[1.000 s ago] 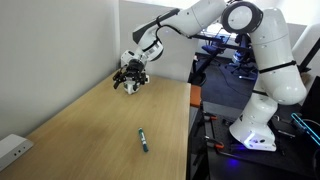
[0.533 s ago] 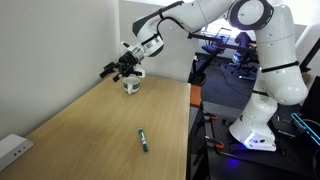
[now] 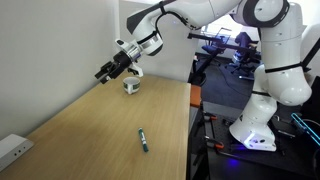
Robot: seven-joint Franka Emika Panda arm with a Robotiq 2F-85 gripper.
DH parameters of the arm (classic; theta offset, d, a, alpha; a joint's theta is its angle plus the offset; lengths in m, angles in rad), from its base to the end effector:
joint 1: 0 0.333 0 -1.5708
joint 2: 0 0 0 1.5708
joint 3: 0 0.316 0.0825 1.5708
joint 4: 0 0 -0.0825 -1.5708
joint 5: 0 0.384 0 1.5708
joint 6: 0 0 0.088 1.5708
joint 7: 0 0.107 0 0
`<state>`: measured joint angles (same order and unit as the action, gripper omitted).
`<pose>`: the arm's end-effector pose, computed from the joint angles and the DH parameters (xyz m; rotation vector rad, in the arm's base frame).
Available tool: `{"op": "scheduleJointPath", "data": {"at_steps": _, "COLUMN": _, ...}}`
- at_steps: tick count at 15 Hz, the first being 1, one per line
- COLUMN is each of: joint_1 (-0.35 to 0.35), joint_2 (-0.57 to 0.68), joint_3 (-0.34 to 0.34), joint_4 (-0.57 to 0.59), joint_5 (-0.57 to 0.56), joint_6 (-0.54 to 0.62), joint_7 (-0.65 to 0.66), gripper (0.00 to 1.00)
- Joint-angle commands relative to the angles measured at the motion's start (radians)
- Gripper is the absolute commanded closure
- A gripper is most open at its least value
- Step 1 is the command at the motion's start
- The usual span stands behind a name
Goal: Remove the marker from the mug.
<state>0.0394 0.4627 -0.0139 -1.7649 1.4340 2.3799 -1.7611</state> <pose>0.6774 0.0283 0.3243 -2.1947 -0.8406 -1.1012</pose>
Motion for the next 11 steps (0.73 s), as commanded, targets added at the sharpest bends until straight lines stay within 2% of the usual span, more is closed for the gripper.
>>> {"op": "scheduleJointPath", "data": {"at_steps": 1, "joint_1": 0.043, "joint_2": -0.04, "joint_3": 0.007, "joint_4": -0.049, "joint_5": -0.087, "joint_6": 0.116, "joint_7": 0.163, "gripper": 0.0}}
{"op": "scheduleJointPath", "data": {"at_steps": 4, "joint_1": 0.056, "joint_2": -0.04, "joint_3": 0.015, "joint_4": -0.055, "joint_5": -0.211, "joint_6": 0.125, "joint_7": 0.308, "gripper": 0.0}}
{"op": "scheduleJointPath", "data": {"at_steps": 5, "joint_1": 0.023, "joint_2": -0.002, "joint_3": 0.039, "joint_4": -0.015, "joint_5": -0.173, "joint_6": 0.108, "joint_7": 0.237, "gripper": 0.0}}
{"op": "scheduleJointPath", "data": {"at_steps": 11, "joint_1": 0.013, "joint_2": 0.003, "joint_3": 0.05, "joint_4": -0.015, "joint_5": -0.184, "joint_6": 0.107, "joint_7": 0.249, "gripper": 0.0}}
